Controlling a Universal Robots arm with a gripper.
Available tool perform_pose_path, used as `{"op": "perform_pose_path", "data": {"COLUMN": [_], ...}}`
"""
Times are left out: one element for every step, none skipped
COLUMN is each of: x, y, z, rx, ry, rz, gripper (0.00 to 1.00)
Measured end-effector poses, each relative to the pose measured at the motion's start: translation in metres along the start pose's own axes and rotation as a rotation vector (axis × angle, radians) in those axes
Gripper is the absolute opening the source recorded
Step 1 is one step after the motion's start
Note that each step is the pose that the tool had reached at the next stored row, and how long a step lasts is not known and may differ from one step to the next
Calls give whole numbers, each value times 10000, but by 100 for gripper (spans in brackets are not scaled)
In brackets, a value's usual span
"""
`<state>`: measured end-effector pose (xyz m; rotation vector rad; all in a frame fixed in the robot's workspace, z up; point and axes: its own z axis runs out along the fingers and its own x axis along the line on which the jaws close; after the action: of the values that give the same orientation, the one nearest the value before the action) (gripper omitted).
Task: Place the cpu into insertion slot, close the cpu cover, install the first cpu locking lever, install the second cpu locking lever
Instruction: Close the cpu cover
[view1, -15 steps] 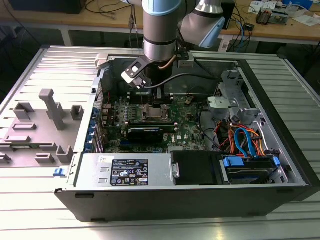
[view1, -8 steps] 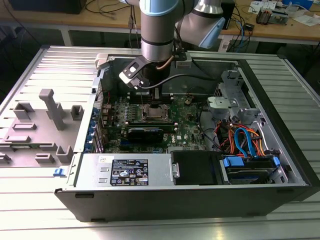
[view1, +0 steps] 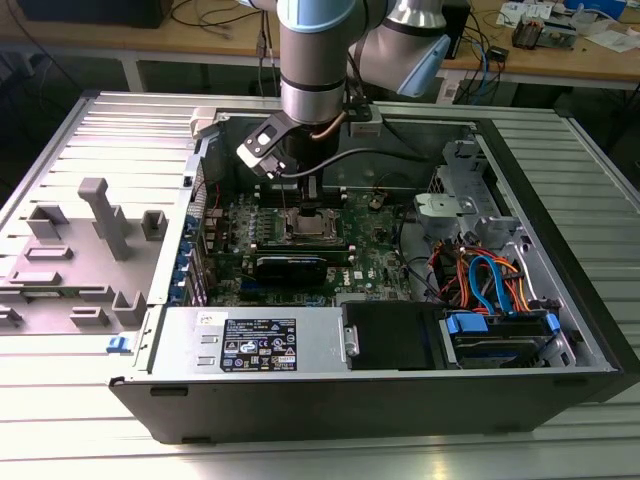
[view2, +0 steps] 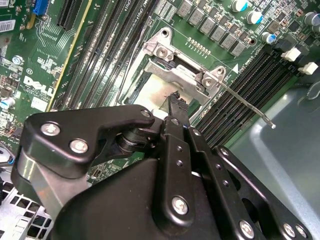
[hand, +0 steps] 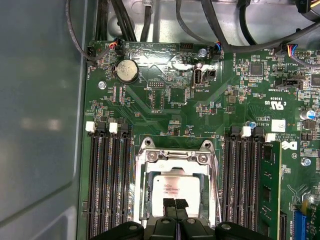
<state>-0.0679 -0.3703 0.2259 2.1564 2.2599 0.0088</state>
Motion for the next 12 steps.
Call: {"op": "perform_pose_path", "data": {"x": [0, 0, 0, 0, 0, 0, 0, 0, 1, 3, 4, 5], "y": [0, 0, -1, -1, -1, -2, -5, -16, -37, -54, -71, -95], "z": [0, 0, 0, 0, 0, 0, 3, 8, 16, 23, 30, 39], "rx": [0, 0, 0, 0, 1, 0, 0, 1, -3, -5, -6, -6], "ry": [0, 0, 0, 0, 0, 0, 0, -1, 1, 9, 17, 20], "rz": [0, 0, 0, 0, 0, 0, 1, -6, -24, -50, -73, -108], "gripper": [11, 11, 11, 11, 11, 11, 11, 11, 11, 11, 11, 11]}}
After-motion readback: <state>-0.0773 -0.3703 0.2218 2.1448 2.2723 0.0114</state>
